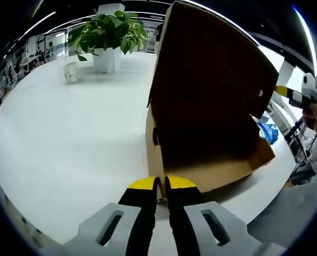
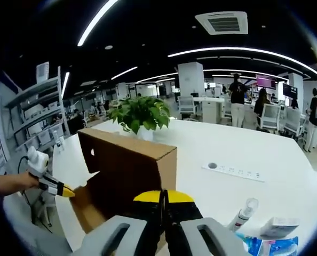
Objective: Operate the shoe box by opening the lid, removing the specified soft item, and placing it in the target area until the item is outside and the box remains undamaged.
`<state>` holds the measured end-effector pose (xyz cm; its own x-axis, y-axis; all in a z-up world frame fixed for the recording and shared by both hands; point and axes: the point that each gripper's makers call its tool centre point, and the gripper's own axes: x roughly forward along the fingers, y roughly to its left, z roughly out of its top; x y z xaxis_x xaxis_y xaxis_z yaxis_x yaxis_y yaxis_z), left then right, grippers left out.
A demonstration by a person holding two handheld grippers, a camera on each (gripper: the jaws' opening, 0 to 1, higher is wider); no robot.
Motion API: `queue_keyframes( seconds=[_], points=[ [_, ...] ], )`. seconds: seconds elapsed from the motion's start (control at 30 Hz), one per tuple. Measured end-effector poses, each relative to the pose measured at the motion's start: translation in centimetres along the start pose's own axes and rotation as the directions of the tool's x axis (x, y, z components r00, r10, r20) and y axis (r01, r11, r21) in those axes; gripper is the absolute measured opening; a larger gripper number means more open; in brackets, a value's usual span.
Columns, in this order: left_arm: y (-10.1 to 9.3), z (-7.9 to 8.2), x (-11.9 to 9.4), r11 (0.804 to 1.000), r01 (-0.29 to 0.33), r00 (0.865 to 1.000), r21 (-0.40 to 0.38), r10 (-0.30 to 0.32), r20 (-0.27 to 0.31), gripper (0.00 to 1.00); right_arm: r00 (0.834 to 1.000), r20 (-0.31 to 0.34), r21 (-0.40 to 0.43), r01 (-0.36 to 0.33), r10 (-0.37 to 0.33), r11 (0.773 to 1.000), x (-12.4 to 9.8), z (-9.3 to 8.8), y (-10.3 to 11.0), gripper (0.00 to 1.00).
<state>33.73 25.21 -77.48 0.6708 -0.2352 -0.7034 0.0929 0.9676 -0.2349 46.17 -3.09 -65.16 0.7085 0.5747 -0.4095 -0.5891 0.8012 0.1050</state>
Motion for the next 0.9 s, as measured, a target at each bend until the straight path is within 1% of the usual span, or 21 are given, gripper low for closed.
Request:
queue_keyframes(
  seconds=[0.27, 0.57, 0.67, 0.73, 0.83, 0.9],
  points=[
    [-0.1, 0.0, 0.0, 1.0, 0.002, 1.0, 0.005, -0.002, 0.001, 0.04, 1.0, 0.018, 0.003, 0.009, -0.009, 1.0, -0.8, -0.7, 0.5, 0.0],
    [-0.2, -0.1, 0.0, 1.0, 0.005, 1.0, 0.02, -0.005, 0.005, 0.04, 0.999, 0.035, 0.006, 0.038, -0.038, 0.999, -1.9, -1.9, 1.4, 0.0],
    [-0.2, -0.1, -0.1, 1.0, 0.006, 1.0, 0.018, -0.007, 0.007, 0.05, 0.998, 0.036, 0.022, 0.042, -0.042, 0.999, -2.2, -2.4, 1.6, 0.0],
    [-0.1, -0.1, -0.1, 1.0, 0.008, 1.0, 0.011, -0.008, 0.009, 0.05, 0.998, 0.037, 0.052, 0.04, -0.042, 0.998, -2.4, -2.7, 1.8, 0.0],
    [-0.1, -0.1, 0.0, 1.0, 0.007, 1.0, 0.009, -0.007, 0.015, 0.05, 0.998, 0.042, 0.076, 0.042, -0.045, 0.996, -2.6, -3.2, 2.0, 0.0],
    [-0.1, 0.0, 0.0, 1.0, 0.008, 1.0, 0.003, -0.008, 0.019, 0.05, 0.998, 0.048, 0.068, 0.045, -0.048, 0.997, -2.7, -3.3, 2.2, 0.0]
  ],
)
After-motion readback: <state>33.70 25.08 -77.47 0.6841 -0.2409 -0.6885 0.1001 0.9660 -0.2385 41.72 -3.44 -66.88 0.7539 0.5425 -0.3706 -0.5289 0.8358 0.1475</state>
